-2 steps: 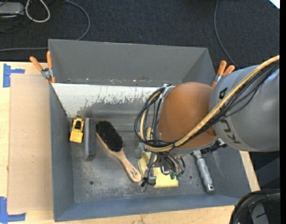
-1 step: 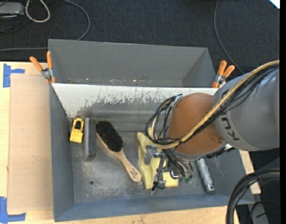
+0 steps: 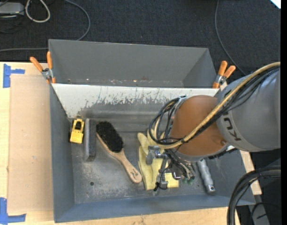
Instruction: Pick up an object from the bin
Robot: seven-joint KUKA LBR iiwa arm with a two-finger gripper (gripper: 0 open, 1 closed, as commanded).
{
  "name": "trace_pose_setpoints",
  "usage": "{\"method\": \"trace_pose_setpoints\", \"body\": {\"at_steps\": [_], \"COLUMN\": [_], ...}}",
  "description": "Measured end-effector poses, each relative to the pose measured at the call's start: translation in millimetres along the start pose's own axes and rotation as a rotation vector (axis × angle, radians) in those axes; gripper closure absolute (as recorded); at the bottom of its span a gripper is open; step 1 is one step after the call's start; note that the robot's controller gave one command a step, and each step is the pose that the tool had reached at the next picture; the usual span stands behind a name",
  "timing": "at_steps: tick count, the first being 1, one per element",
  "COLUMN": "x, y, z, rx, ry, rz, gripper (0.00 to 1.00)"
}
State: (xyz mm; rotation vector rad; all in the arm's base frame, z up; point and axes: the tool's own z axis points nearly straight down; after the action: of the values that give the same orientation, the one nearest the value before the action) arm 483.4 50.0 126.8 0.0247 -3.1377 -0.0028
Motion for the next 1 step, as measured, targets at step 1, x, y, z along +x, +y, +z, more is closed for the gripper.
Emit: {"method": "trace_pose_setpoints", "body": {"at_steps": [1], "x": [1.1], "y": [-41.8], "z": [28.8], "rx": [0.004], "ry": [0.011], "rz": [0.020], "gripper": [0.00]}}
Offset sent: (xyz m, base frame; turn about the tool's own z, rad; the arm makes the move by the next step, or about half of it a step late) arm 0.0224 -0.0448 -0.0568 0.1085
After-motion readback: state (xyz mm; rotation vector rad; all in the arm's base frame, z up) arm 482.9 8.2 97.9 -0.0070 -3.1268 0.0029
